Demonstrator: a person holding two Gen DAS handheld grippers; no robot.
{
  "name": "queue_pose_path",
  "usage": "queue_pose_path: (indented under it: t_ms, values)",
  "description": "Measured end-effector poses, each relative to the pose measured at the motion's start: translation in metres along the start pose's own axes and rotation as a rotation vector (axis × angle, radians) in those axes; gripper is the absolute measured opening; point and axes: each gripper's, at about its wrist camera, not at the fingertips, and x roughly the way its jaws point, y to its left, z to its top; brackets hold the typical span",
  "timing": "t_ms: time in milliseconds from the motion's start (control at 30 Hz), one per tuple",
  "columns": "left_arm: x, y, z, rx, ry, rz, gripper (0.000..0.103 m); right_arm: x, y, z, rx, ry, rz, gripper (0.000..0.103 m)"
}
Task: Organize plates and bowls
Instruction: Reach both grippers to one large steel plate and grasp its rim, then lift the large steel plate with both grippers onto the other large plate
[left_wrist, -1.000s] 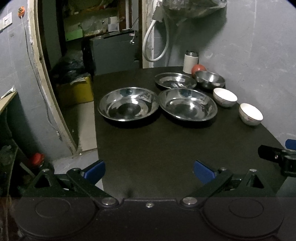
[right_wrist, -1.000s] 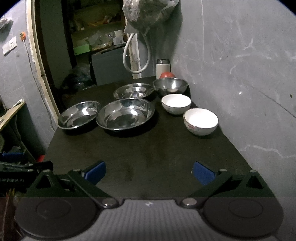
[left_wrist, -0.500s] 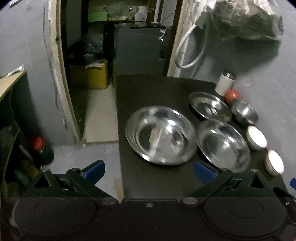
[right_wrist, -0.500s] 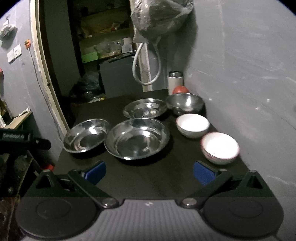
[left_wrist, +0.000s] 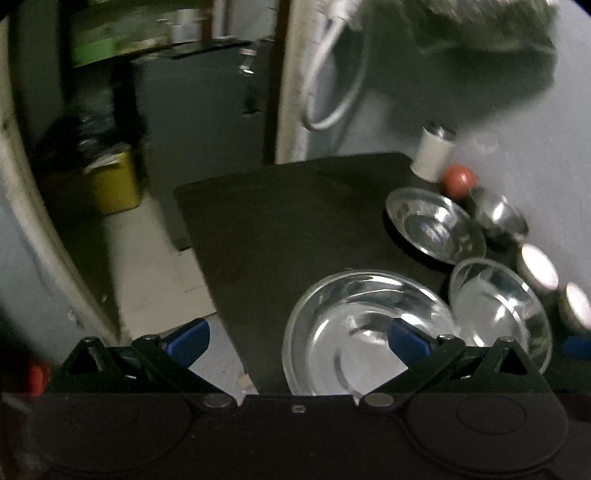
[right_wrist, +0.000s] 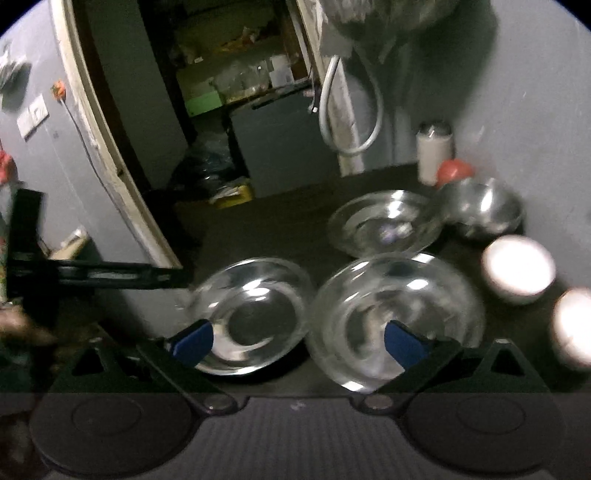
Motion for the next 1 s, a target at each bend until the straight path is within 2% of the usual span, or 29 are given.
queue_pose_path:
  t_ms: [133,200,300,400,467,700,800,867,1000]
  values:
    - [0.028,0.002,0.008,0.078,0.044,-0.035,0.101,0.024,0.013,-0.007,0.022,0.071,0.022,0.091]
    - [0.038,0.003,0.009,0.095,0.071,-0.057,0.096,0.036,0.018,-0.01,0.03,0.097,0.019,0.086]
    - [0.05,0.006,0.01,0.102,0.103,-0.085,0.082,0.052,0.021,-0.013,0.051,0.123,0.003,0.08]
    - [0.059,0.011,0.009,0.079,0.141,-0.136,0.065,0.066,0.018,-0.013,0.094,0.145,-0.023,0.069]
    - [0.063,0.012,0.008,0.064,0.153,-0.159,0.047,0.073,0.017,-0.012,0.107,0.158,-0.041,0.063]
    - [0.07,0.011,0.004,0.048,0.171,-0.184,0.037,0.083,0.012,-0.012,0.142,0.16,-0.084,0.041]
    - [0.07,0.016,0.003,0.023,0.172,-0.178,0.025,0.084,0.013,-0.011,0.146,0.156,-0.081,0.027]
    - [0.069,0.02,0.001,0.005,0.176,-0.164,0.011,0.085,0.014,-0.009,0.147,0.156,-0.093,0.026]
    - [0.064,0.029,-0.003,-0.04,0.183,-0.176,0.01,0.084,0.012,-0.01,0.168,0.153,-0.095,0.024]
